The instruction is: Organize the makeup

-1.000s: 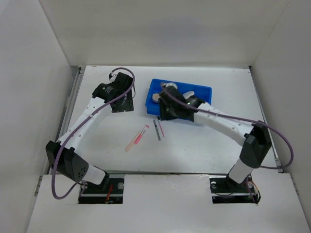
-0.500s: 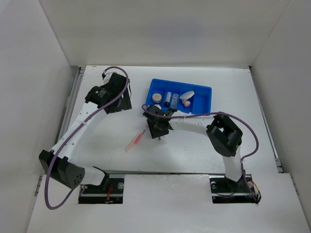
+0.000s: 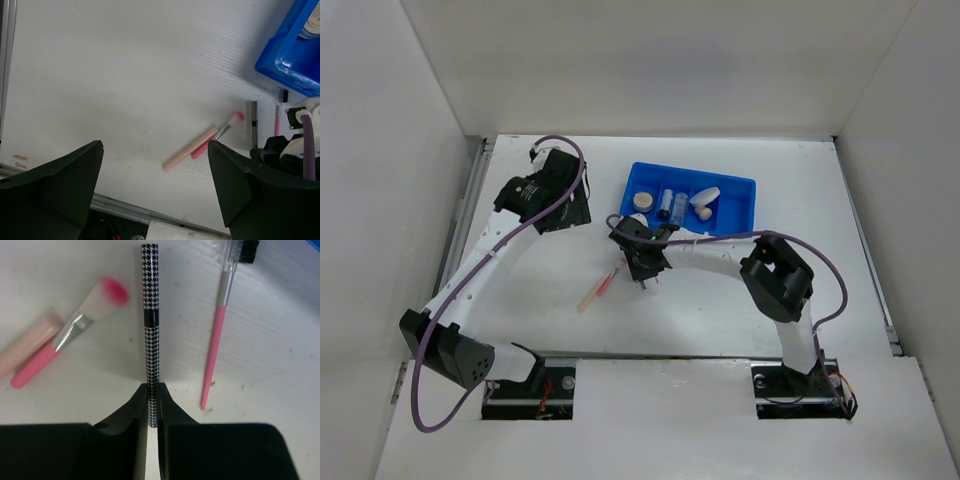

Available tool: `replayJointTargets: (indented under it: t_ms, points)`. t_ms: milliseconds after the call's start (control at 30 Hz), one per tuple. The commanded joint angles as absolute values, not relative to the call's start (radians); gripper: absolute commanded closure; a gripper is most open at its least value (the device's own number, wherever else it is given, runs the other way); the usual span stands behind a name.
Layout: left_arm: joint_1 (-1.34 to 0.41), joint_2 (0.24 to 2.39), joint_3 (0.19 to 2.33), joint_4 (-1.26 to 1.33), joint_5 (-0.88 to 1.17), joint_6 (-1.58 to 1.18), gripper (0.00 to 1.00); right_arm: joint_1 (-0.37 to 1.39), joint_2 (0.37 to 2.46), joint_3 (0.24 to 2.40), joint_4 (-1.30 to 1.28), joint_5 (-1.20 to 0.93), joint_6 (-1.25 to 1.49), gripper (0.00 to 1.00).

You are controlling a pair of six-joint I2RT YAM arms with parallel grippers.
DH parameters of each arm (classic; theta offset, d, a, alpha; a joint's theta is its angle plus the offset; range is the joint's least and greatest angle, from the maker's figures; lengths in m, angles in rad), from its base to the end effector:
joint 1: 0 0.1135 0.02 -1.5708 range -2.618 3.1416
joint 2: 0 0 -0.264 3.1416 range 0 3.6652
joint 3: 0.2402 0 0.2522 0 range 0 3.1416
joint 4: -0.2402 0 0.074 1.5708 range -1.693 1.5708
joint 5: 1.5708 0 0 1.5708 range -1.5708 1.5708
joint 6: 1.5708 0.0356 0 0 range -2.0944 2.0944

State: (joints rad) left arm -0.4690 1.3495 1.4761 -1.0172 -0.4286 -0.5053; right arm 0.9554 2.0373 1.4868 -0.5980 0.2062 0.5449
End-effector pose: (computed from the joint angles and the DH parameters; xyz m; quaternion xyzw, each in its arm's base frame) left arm 0.2425 -0.1063 0.3788 -0.0876 0.9197 0.0246 0.3819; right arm 0.2504 0.3416 0.1730 -0.1771 0.9566 0.0685 0.2211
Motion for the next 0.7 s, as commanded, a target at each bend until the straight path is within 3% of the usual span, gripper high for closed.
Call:
replayJointTargets:
  t_ms: [0, 167, 367, 667]
  points:
    - [-0.462, 1.339, 1.531, -1.019, -0.453, -0.494, 0.17, 0.989, 1.883, 1.519, -0.658, 0.225, 0.518, 0.95]
    - [-0.462, 1.348, 1.540, -1.008, -0.453, -0.494, 0.17, 0.980, 1.735, 1.517, -0.730, 0.333, 0.531, 0.95]
    - [-0.462, 1.348, 1.531, -0.999, -0.422, -0.494, 0.17, 0.648, 1.638, 1.450, -0.706, 0.365, 0.586, 0.95]
    - [-0.462, 1.358, 1.520, -0.999, -0.354, -0.463, 0.17, 0.414, 1.775, 1.513, -0.683, 0.448, 0.528, 0.95]
